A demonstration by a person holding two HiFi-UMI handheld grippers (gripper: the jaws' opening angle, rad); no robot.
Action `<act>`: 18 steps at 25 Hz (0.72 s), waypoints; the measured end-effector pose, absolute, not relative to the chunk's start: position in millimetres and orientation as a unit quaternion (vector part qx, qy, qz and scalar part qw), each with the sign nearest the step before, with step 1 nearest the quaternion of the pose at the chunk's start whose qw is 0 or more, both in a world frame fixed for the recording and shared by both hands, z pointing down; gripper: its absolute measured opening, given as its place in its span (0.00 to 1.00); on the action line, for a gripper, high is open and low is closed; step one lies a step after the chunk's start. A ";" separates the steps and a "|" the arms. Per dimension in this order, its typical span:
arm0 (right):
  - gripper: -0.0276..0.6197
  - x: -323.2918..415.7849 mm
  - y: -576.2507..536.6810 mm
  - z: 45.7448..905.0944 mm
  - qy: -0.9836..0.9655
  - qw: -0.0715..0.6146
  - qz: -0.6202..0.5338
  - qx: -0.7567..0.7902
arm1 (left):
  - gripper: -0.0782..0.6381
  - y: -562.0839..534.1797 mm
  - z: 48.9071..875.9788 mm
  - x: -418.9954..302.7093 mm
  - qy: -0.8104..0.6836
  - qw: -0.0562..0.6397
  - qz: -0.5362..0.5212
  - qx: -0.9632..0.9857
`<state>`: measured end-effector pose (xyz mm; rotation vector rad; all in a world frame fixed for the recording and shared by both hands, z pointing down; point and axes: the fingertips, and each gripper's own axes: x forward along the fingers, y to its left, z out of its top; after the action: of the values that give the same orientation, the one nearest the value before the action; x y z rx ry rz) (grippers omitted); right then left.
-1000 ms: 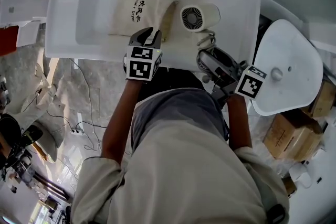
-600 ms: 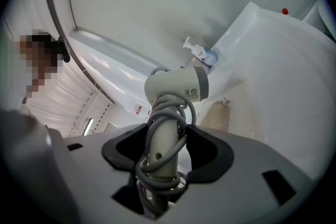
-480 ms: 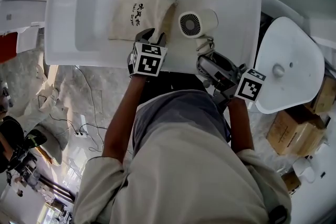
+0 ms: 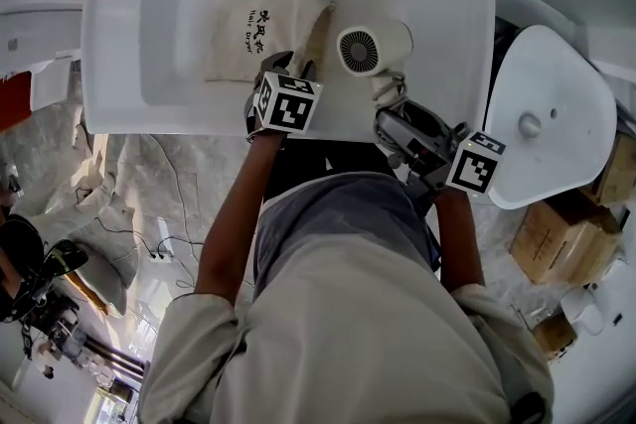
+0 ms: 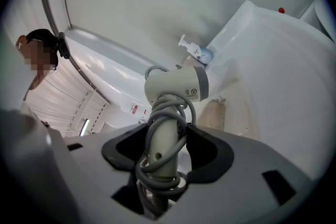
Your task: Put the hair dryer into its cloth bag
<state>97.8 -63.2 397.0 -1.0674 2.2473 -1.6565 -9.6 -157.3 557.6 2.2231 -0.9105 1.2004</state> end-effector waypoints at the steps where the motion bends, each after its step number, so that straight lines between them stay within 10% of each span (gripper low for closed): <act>1: 0.41 97.8 -63.1 397.8 0.748 0.076 -0.554 -0.357 | 0.32 -158.4 558.7 -10.3 -0.330 0.228 0.436 0.806; 18: 0.41 100.6 -63.9 406.2 0.739 0.062 -0.559 -0.372 | 0.21 -162.0 563.5 -17.2 -0.306 0.220 0.448 0.811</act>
<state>100.6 -63.9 406.2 -1.1240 2.2334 -1.6899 -17.2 -162.0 563.5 2.2430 -0.8459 1.2386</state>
